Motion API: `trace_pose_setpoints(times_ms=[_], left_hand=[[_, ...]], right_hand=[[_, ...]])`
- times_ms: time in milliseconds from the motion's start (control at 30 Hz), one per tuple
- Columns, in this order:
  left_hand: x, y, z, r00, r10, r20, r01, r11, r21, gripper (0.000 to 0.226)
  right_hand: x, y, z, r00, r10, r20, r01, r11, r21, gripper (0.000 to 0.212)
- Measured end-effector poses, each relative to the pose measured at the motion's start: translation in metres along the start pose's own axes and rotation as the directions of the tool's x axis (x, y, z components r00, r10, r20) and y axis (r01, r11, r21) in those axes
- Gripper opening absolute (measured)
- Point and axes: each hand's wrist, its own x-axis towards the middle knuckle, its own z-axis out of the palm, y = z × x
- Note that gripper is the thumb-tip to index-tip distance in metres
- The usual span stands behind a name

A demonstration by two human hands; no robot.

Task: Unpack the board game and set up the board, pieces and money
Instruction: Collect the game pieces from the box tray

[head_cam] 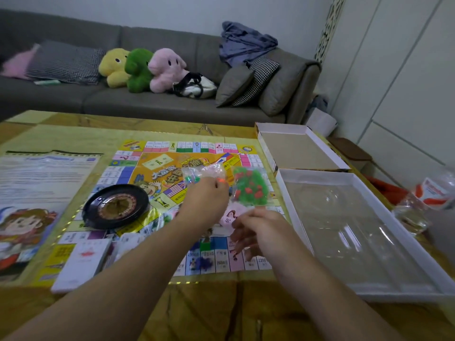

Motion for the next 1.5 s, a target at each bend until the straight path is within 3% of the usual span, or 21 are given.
trace_pose_setpoints(times_ms=[200,300,433,533,700,800,900,1067,1200,1367,1500], left_hand=[[-0.012,0.002,-0.002,0.997,0.073,0.012,-0.074,0.990,0.121,0.021],[-0.023,0.008,-0.013,0.989,0.140,-0.038,-0.136,0.987,0.090,0.020],[-0.043,0.008,-0.038,0.984,0.161,-0.079,-0.165,0.986,-0.041,0.018],[-0.063,-0.002,-0.058,0.984,0.155,-0.084,-0.159,0.986,-0.050,0.021],[-0.102,-0.020,-0.061,0.970,0.196,0.141,-0.222,0.955,0.199,0.020],[-0.119,-0.020,-0.058,0.926,0.181,0.330,-0.302,0.881,0.364,0.019],[-0.127,-0.019,-0.058,0.886,0.176,0.429,-0.384,0.798,0.465,0.012],[-0.129,-0.021,-0.060,0.894,0.150,0.422,-0.365,0.789,0.494,0.015],[-0.130,-0.024,-0.063,0.917,0.151,0.369,-0.329,0.810,0.485,0.018],[-0.128,-0.023,-0.067,0.915,0.098,0.392,-0.301,0.812,0.500,0.018],[-0.126,-0.023,-0.063,0.903,0.061,0.425,-0.299,0.800,0.521,0.021]], right_hand=[[0.011,-0.001,-0.004,1.000,-0.010,-0.021,0.010,1.000,0.013,0.020],[0.011,0.000,-0.010,0.997,-0.020,-0.078,0.016,0.999,-0.045,0.020],[0.000,0.002,-0.026,0.969,-0.142,-0.204,0.057,0.926,-0.374,0.027],[-0.016,0.002,-0.030,0.956,-0.223,-0.188,0.088,0.835,-0.543,0.026],[-0.042,0.004,-0.006,0.985,-0.169,0.016,0.136,0.726,-0.674,0.022],[-0.049,0.007,0.012,0.984,-0.155,0.082,0.167,0.688,-0.706,0.019],[-0.056,0.007,0.029,0.976,-0.159,0.150,0.218,0.673,-0.707,0.018],[-0.059,0.010,0.040,0.975,-0.163,0.151,0.221,0.641,-0.735,0.019],[-0.051,0.005,0.026,0.971,-0.236,0.046,0.183,0.602,-0.777,0.014],[-0.035,0.012,0.000,0.963,-0.260,-0.064,0.077,0.498,-0.864,0.039],[-0.025,0.019,0.007,0.979,-0.201,0.011,0.101,0.442,-0.891,0.023]])
